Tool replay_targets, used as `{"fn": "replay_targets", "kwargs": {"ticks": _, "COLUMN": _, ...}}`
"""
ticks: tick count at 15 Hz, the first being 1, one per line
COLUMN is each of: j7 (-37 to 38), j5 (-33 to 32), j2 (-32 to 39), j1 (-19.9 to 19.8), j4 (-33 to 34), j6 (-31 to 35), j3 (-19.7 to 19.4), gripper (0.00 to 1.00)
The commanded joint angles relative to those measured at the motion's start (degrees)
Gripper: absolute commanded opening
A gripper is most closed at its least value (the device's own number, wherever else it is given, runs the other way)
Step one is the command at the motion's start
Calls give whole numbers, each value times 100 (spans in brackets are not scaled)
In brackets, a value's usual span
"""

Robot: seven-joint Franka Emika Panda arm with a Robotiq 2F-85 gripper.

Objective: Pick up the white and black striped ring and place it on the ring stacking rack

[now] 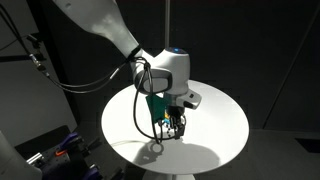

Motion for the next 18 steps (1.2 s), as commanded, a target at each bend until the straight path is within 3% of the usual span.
{"fn": "replay_targets", "kwargs": {"ticks": 1, "j7": -25, "j5": 80, "j2": -337, "j1": 94, "j4": 103, "j6": -443, "j3": 12, "gripper": 41}}
{"fn": "replay_targets", "kwargs": {"ticks": 9, "j7": 154, "j5": 94, "j2": -749, "j1": 386, "j4": 440, "j6": -926, "j3": 25, "gripper": 41}}
{"fn": "replay_targets", "kwargs": {"ticks": 18, "j7": 424, "j5": 239, "j2": -731, "j1": 639, "j4": 918, "j6": -1157, "j3": 145, "gripper": 41}}
